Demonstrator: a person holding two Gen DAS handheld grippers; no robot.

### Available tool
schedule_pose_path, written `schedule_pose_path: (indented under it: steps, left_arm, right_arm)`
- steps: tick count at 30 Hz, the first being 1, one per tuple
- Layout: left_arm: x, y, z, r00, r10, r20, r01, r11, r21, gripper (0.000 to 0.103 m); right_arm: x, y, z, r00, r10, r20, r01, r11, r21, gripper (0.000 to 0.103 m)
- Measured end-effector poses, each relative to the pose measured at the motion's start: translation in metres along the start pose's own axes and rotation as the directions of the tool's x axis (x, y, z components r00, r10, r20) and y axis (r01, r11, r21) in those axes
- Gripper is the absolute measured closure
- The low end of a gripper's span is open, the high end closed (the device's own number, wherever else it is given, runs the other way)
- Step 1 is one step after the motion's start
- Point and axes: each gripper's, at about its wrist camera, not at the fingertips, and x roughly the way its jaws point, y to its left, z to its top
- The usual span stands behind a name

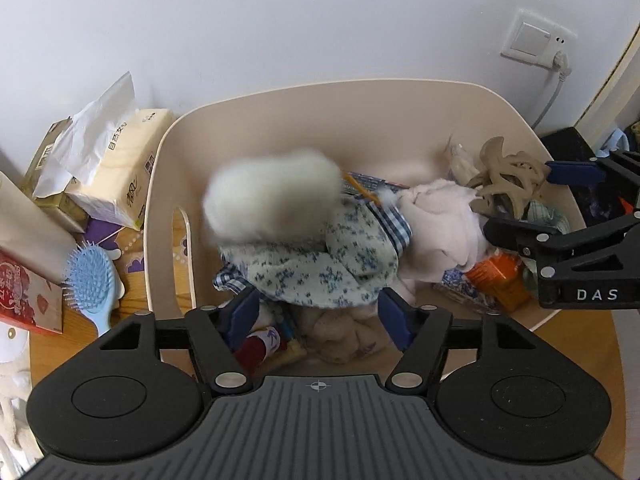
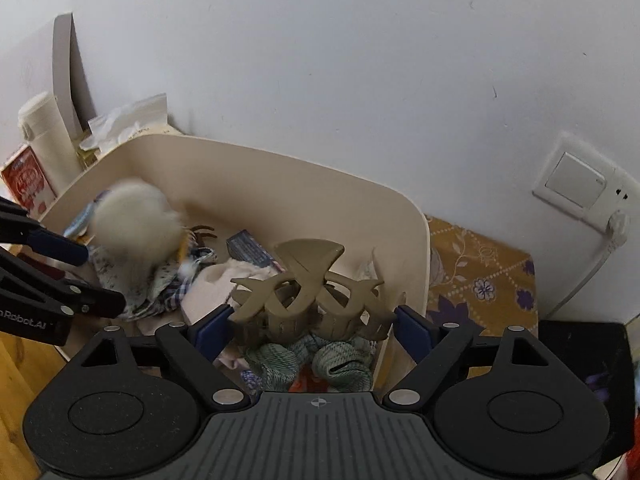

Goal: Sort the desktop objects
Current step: 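Open both tools to drop the plush and claw clip into the bin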

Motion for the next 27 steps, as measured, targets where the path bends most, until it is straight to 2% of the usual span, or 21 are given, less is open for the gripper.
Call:
schedule_pose_path:
  steps: [5,13,27]
  left_arm:
    - [-0.003,-0.001,-0.002,1.0,0.006,0.002,-0.006,1.0,0.008,0.033]
    - [-0.018,0.001,-0.005,1.0,0.014,0.012,-0.014,1.0,0.004,0.03]
    - [-0.077,0.006,-0.019,0.992,0.015,0.128,-0.016,1.0,0.001,0.024]
  right_arm:
    - [-0.012,0.002,0.0,1.0,0.0,0.008,0.0,1.0,0.003,0.0]
    - [-0.037,0.006,0.004,0.998,-0.03,0.054,0.029,1.0,0.009,0.0]
    - [-0.094,0.012,0.001,0.988,-0.078,0.134,0.062,0.991,0.121,0.0]
